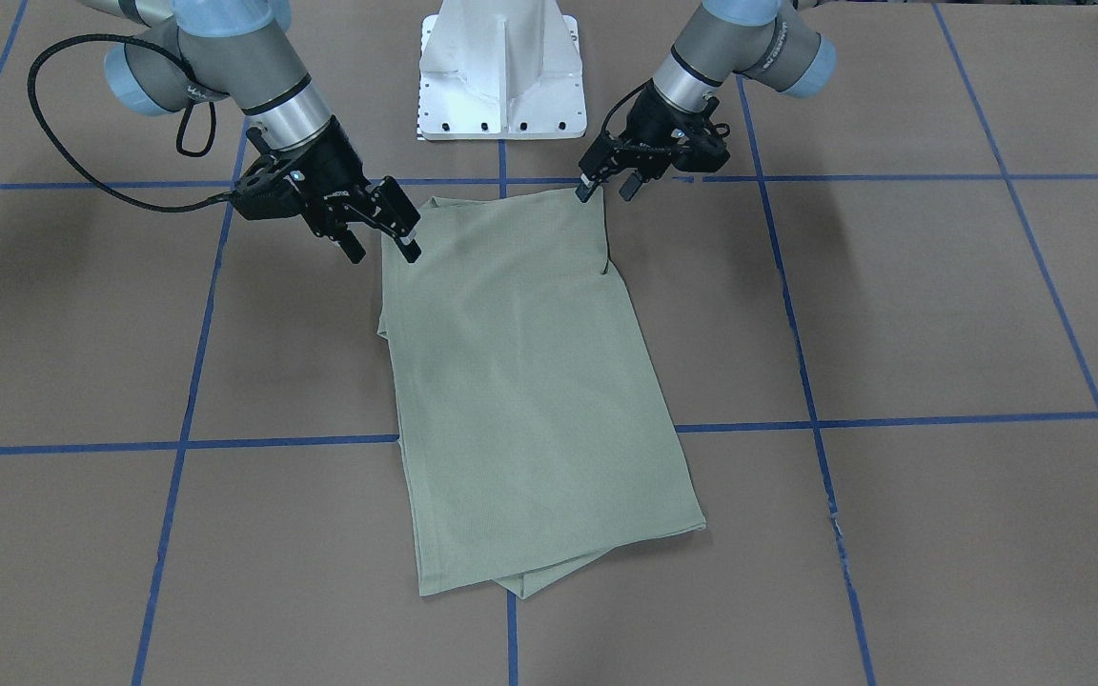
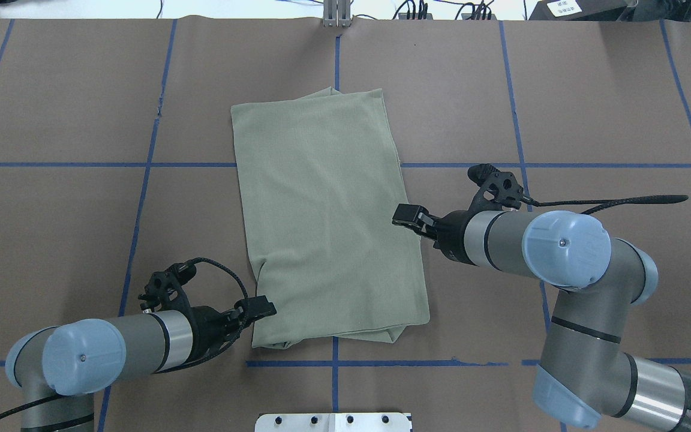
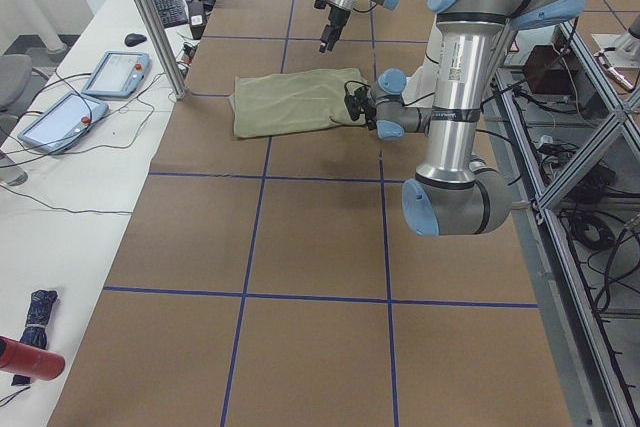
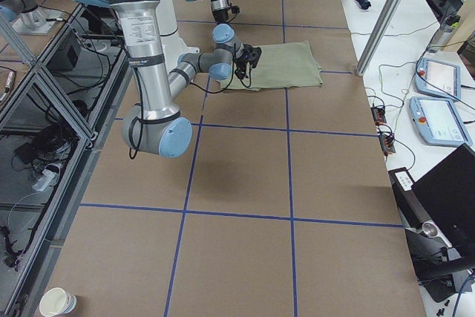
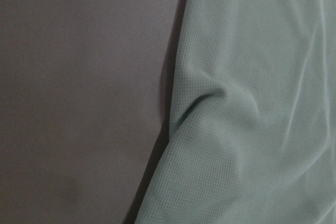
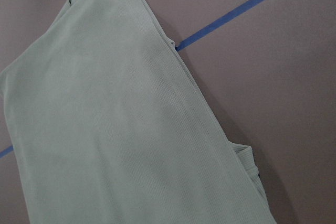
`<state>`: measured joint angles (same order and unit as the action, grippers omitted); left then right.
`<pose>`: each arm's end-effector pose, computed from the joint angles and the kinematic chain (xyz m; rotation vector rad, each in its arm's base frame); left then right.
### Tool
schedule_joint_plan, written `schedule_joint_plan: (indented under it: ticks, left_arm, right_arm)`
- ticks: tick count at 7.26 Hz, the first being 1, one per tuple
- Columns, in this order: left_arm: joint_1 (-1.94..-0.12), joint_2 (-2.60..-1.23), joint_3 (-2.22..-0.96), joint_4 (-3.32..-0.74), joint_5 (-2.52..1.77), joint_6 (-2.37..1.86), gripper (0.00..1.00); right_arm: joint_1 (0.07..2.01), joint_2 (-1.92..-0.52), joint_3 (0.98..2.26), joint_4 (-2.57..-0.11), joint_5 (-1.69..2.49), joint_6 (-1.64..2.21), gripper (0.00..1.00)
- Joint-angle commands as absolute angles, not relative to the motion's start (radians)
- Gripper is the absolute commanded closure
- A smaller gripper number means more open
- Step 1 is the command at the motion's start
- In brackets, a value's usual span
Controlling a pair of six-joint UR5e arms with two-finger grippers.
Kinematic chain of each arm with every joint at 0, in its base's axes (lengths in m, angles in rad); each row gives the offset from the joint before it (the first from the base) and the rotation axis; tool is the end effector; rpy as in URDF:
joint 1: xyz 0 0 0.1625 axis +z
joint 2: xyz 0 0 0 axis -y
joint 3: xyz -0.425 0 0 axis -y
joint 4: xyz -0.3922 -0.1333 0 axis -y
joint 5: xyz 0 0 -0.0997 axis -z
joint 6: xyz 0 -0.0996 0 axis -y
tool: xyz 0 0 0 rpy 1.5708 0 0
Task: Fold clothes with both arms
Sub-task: 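Lower both grippers to the shirt's near corners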
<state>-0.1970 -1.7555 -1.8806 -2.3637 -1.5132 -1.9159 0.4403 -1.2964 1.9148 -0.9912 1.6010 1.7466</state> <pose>0.5088 -0.2433 0.3262 -0.0465 1.3034 -0.5012 -0.4545 -0.3581 0.2876 0.1335 -1.2069 0.5217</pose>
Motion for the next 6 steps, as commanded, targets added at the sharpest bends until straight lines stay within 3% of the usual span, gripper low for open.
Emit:
schedule_joint_plan:
  ticks: [1,6]
  left_arm:
    - [-0.166,-1.761,-1.872,-2.362,-1.481,-1.93,0.04]
    - [-0.14,-1.784,-1.839,-2.362,-1.476,-1.93,0.04]
  right_arm:
    - [0.427,-1.296,1.914,-0.991,1.579,1.747,0.0]
    - [0.42,-1.298,1.914,-0.991,1.565,1.747,0.0]
